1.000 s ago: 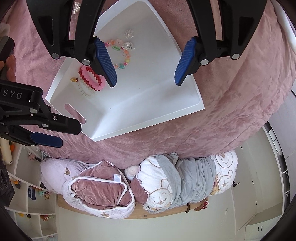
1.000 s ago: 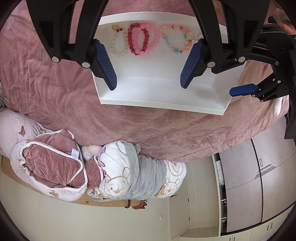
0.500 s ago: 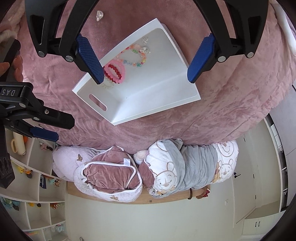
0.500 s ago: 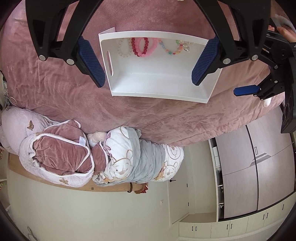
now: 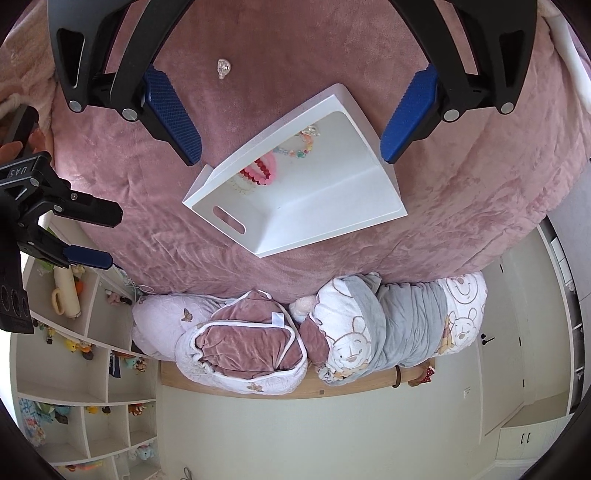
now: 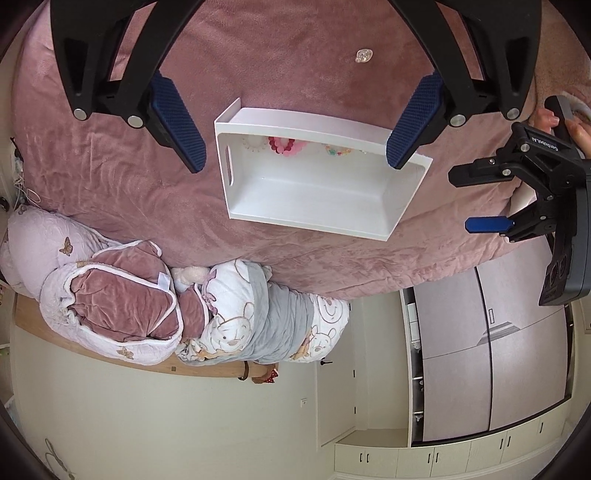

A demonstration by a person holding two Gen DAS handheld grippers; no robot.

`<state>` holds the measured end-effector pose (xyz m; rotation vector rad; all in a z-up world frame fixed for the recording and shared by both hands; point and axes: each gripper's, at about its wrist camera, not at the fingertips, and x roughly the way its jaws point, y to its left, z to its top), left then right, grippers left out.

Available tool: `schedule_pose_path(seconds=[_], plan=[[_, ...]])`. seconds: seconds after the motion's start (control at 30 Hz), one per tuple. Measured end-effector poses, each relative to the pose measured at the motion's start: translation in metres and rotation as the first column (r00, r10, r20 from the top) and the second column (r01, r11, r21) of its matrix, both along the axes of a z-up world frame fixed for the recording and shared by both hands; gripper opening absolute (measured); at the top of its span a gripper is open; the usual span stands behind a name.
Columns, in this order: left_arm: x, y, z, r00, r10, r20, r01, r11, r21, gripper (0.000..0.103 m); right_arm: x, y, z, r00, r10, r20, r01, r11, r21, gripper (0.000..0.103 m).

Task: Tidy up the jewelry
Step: 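Withdraw both tools from the bin toward the remaining charms on the bed, then lower right tool to the clear crystal charm while left tool approaches small silver charm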

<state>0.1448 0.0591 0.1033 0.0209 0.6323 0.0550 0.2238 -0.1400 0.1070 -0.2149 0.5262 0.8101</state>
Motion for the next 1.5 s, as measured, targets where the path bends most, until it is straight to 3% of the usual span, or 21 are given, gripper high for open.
schedule_pose_path(seconds=[0.23, 0.57, 0.77, 1.07, 1.17, 1.27, 1.37, 1.5], plan=[[-0.027, -0.018, -0.052, 0.991, -0.127, -0.043, 0.128, 0.992, 0.016, 0.098, -0.008, 0.007, -0.047, 0.997, 0.075, -0.017, -0.076, 0.995, -0.058, 0.096], [-0.046, -0.025, -0.113, 0.955, -0.267, -0.125, 0.253, 0.96, -0.12, 0.098, -0.011, 0.04, -0.118, 0.974, 0.175, -0.144, -0.194, 0.973, -0.125, 0.088], [-0.057, -0.05, -0.135, 0.898, -0.401, -0.18, 0.392, 0.916, -0.085, 0.098, -0.016, 0.057, -0.155, 0.957, 0.199, -0.211, -0.234, 0.96, -0.152, 0.086], [-0.077, -0.081, -0.154, 0.787, -0.573, -0.228, 0.577, 0.815, -0.057, 0.098, -0.02, 0.074, -0.193, 0.942, 0.206, -0.265, -0.258, 0.949, -0.182, 0.079], [-0.077, -0.087, -0.166, 0.777, -0.571, -0.267, 0.584, 0.811, -0.037, 0.098, -0.02, 0.079, -0.2, 0.939, 0.207, -0.274, -0.266, 0.944, -0.196, 0.073], [-0.071, -0.086, -0.173, 0.782, -0.554, -0.285, 0.567, 0.823, -0.043, 0.098, -0.021, 0.083, -0.207, 0.937, 0.208, -0.282, -0.274, 0.937, -0.218, 0.064], [-0.067, -0.083, -0.175, 0.784, -0.554, -0.281, 0.558, 0.827, -0.071, 0.098, -0.023, 0.083, -0.209, 0.936, 0.209, -0.281, -0.275, 0.937, -0.217, 0.062], [-0.068, -0.085, -0.172, 0.757, -0.602, -0.256, 0.593, 0.796, -0.117, 0.098, -0.022, 0.083, -0.21, 0.938, 0.204, -0.281, -0.27, 0.936, -0.225, 0.057]])
